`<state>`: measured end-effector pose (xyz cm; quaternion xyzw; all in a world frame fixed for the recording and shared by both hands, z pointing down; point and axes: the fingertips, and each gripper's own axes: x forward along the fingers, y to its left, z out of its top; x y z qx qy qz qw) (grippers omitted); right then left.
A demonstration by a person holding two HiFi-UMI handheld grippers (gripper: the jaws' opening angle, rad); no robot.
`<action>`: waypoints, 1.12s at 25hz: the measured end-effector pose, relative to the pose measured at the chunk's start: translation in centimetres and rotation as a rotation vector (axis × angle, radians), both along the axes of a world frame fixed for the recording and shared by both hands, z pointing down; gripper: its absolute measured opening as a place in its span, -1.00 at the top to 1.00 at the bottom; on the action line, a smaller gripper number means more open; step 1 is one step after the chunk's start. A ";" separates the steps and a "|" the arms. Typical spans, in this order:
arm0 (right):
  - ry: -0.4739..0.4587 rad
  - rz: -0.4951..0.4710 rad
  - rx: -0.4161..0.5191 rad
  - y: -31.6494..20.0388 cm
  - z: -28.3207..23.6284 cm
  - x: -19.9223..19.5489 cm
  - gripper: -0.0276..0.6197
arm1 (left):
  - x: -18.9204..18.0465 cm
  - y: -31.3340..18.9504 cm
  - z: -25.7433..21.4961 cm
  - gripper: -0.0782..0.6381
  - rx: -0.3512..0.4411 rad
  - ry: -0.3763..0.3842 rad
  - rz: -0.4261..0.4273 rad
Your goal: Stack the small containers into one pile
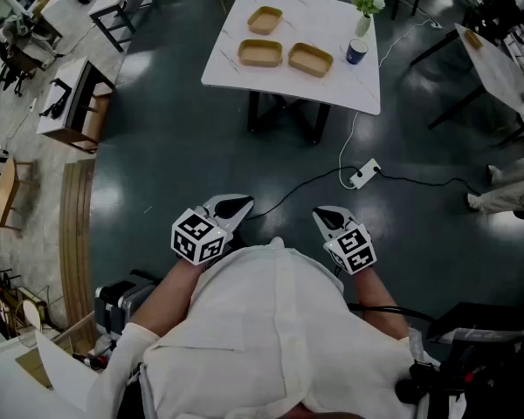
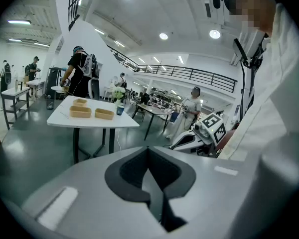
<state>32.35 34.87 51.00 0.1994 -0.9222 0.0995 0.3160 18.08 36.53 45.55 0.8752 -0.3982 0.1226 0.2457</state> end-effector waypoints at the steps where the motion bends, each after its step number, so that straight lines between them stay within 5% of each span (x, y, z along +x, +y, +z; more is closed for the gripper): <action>1: 0.000 0.003 0.001 -0.1 0.0 0.0 0.91 | 0.0 -0.2 0.1 0.76 -0.003 -0.002 -0.001; 15: -0.015 0.015 -0.051 -3.8 1.2 -2.1 0.91 | -2.7 -3.0 0.2 0.76 -0.020 -0.007 -0.031; 22: 0.013 0.083 -0.028 -9.1 1.0 -7.1 0.90 | -8.2 -8.5 0.9 0.76 -0.013 0.034 0.014; 28: 0.048 0.114 -0.035 -14.2 0.1 -15.2 0.90 | -15.5 -14.0 -0.4 0.76 0.018 0.009 0.097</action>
